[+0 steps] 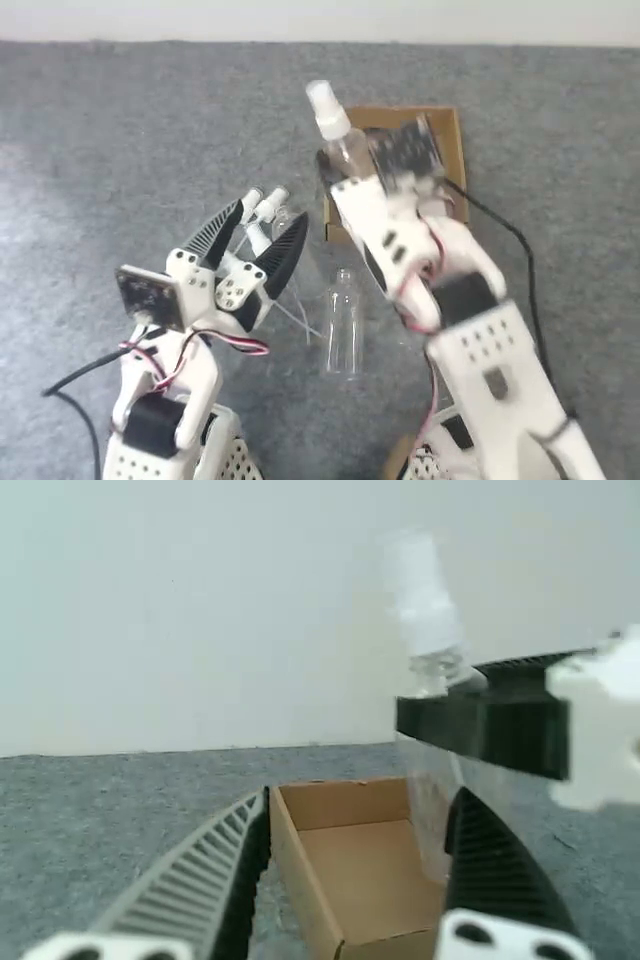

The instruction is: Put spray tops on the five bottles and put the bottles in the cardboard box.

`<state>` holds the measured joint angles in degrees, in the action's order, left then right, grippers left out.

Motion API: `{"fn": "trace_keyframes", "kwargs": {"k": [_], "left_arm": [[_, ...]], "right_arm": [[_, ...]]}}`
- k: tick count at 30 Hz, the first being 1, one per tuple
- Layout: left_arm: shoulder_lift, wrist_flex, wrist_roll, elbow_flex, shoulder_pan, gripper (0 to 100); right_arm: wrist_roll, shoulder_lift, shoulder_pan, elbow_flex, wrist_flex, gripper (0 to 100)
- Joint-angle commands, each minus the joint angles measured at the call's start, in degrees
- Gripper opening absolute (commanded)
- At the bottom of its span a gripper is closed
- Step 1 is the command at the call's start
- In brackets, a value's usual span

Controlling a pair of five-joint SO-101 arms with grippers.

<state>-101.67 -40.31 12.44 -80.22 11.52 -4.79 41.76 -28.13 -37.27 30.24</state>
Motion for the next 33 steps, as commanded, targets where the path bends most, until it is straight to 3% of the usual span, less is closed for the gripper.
{"fn": "trace_keyframes", "kwargs": {"k": [1,7,17,26,33], "left_arm": [[2.64,2.81,-3.52,0.13,1.05,26],[5.1,2.9,-4.66,-1.63,7.21,26],[8.53,7.74,-6.59,-2.86,5.45,26],[8.88,7.65,-6.59,-2.86,5.71,26],[8.79,5.1,-6.68,-2.33,5.27,26]], "right_arm": [[7.21,-8.57,0.22,13.45,4.35,0.6],[8.35,-11.56,-4.88,24.44,18.68,0.6],[5.45,-11.56,-10.59,33.32,34.42,0.6],[4.75,-8.75,-8.22,32.97,34.51,0.6],[5.27,-11.47,3.74,26.9,17.89,0.6]]}}
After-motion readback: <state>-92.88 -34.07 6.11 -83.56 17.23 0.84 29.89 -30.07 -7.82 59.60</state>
